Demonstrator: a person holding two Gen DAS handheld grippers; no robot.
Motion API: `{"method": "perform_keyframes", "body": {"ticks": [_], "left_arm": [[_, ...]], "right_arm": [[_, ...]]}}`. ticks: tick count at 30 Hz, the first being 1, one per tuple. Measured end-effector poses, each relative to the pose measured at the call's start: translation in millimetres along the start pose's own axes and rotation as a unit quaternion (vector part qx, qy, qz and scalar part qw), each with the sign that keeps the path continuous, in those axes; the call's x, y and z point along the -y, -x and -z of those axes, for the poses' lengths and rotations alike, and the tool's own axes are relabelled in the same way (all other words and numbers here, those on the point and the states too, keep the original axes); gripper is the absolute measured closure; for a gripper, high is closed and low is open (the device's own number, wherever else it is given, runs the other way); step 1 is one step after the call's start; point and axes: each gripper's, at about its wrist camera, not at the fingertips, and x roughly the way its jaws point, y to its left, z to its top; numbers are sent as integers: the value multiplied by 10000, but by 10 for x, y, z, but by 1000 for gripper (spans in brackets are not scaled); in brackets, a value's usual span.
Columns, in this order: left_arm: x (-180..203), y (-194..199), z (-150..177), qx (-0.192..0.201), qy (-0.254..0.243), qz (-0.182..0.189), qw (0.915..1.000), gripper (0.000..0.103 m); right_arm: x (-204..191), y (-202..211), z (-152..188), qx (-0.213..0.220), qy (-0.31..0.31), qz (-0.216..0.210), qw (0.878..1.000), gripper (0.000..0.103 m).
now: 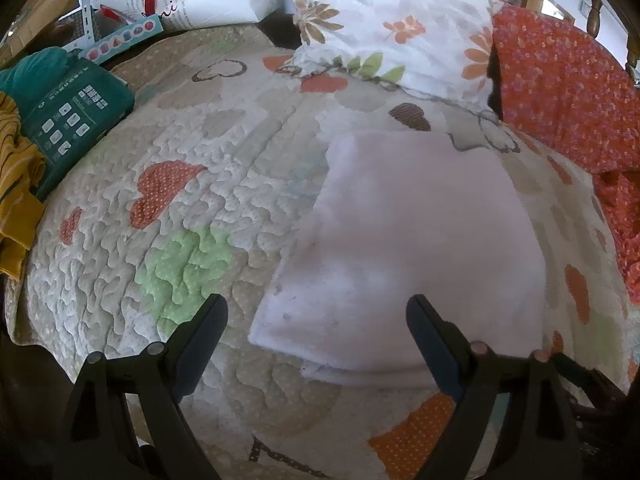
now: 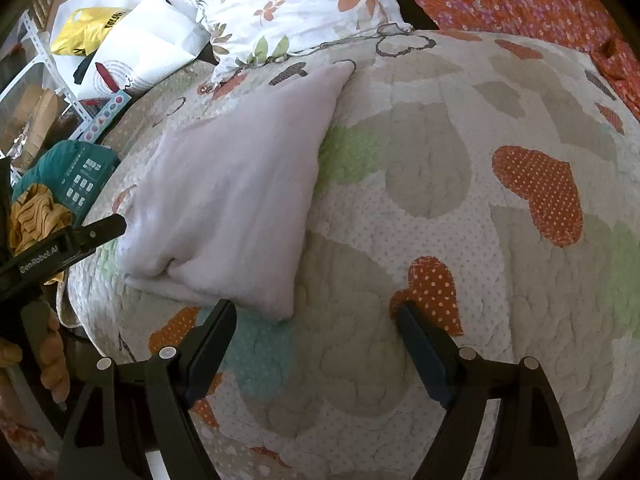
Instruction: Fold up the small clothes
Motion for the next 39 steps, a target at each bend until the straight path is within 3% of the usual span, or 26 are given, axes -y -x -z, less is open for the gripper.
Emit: {"method": "perform_keyframes", "body": {"ticks": [30,34,39], "left_arm": [[22,-71,18,-173,-72,38,9998,13],[67,13,20,57,-155,191,9997,13],[91,256,-2,760,-166,291,9965,8]], "right_arm": [[-54,52,11,110,95,111,9998,16],[-61,45,12,99,100,172,9998,16],[-72,60,7,133,155,254,9995,16]]}}
